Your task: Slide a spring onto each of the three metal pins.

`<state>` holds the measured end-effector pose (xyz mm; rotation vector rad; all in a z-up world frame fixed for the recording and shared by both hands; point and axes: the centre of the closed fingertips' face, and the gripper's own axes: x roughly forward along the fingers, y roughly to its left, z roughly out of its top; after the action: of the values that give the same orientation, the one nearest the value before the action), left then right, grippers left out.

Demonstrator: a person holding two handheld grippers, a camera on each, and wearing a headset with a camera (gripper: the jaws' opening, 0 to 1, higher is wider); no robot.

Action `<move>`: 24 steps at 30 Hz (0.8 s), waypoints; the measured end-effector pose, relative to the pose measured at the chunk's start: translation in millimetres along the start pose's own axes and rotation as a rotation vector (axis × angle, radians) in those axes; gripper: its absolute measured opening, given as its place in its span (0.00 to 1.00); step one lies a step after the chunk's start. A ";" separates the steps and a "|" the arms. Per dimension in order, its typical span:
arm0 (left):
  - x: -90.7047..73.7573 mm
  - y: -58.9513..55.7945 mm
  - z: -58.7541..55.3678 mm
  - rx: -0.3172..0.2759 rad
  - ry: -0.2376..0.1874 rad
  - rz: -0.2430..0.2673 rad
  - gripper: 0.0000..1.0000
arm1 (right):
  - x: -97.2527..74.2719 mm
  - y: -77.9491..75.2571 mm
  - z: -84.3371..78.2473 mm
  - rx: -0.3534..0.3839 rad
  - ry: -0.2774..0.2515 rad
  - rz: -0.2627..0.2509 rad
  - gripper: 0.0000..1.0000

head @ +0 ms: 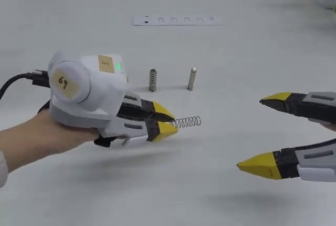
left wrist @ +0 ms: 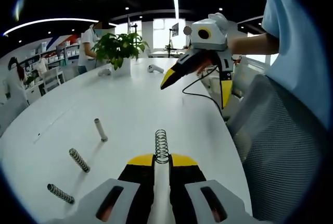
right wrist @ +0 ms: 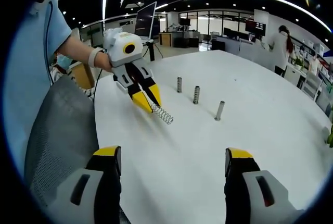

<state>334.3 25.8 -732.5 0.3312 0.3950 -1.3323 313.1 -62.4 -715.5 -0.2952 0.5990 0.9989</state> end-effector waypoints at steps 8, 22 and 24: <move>-17.3 -5.4 0.7 -0.038 -0.035 0.042 0.02 | 9.4 7.4 9.2 -0.037 0.004 0.044 0.78; -45.8 -14.4 -4.2 -0.082 -0.063 0.103 0.02 | 35.2 21.7 36.0 -0.104 -0.024 0.154 0.70; -49.0 -16.1 -4.4 -0.094 -0.072 0.109 0.02 | 37.8 22.8 37.4 -0.113 -0.023 0.167 0.69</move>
<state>309.0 66.9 -714.0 0.2229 0.3731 -1.2114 321.2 -5.7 -707.1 -0.3375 0.5537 1.1979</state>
